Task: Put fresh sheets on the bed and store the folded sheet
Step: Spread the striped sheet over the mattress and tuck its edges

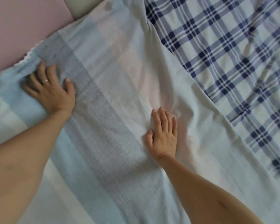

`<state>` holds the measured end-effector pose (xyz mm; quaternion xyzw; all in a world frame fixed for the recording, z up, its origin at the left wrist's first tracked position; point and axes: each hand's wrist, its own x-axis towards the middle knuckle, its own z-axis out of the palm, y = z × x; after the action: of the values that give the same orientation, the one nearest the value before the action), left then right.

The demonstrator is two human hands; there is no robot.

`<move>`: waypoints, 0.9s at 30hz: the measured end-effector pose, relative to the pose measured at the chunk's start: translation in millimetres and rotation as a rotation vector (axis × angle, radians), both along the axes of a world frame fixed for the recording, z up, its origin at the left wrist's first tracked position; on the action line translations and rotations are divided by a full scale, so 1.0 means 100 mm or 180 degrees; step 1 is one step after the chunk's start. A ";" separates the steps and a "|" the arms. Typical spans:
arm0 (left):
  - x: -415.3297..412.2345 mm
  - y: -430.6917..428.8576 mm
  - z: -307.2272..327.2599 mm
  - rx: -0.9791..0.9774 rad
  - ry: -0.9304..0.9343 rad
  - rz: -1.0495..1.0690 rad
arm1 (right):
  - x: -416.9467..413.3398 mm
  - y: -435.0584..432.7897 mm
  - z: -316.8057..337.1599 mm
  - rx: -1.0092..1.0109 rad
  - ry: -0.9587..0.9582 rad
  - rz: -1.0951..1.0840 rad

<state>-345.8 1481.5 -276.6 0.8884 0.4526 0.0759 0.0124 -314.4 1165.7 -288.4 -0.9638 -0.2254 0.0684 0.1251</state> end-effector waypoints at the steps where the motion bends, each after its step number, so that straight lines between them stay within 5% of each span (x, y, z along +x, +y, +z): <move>1: 0.02 -0.04 0.00 0.0020 0.0026 0.0047 | -0.01 -0.02 0.00 -0.0051 0.0023 -0.0017; 5: 0.13 -0.02 0.19 -0.0038 0.0097 0.0066 | -0.01 0.03 0.04 -0.0084 0.0061 0.0037; 15: 0.06 0.41 0.52 0.0661 0.0843 -0.1826 | -0.03 0.00 0.03 -0.0199 0.0129 0.0104; 27: 0.12 0.17 0.45 0.0201 0.0564 -0.0736 | -0.02 -0.02 0.01 -0.0161 0.0080 0.0147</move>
<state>-333.9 1498.8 -232.1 0.9378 0.3440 0.0095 -0.0469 -316.6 1163.5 -287.1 -0.9602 -0.2442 0.0890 0.1019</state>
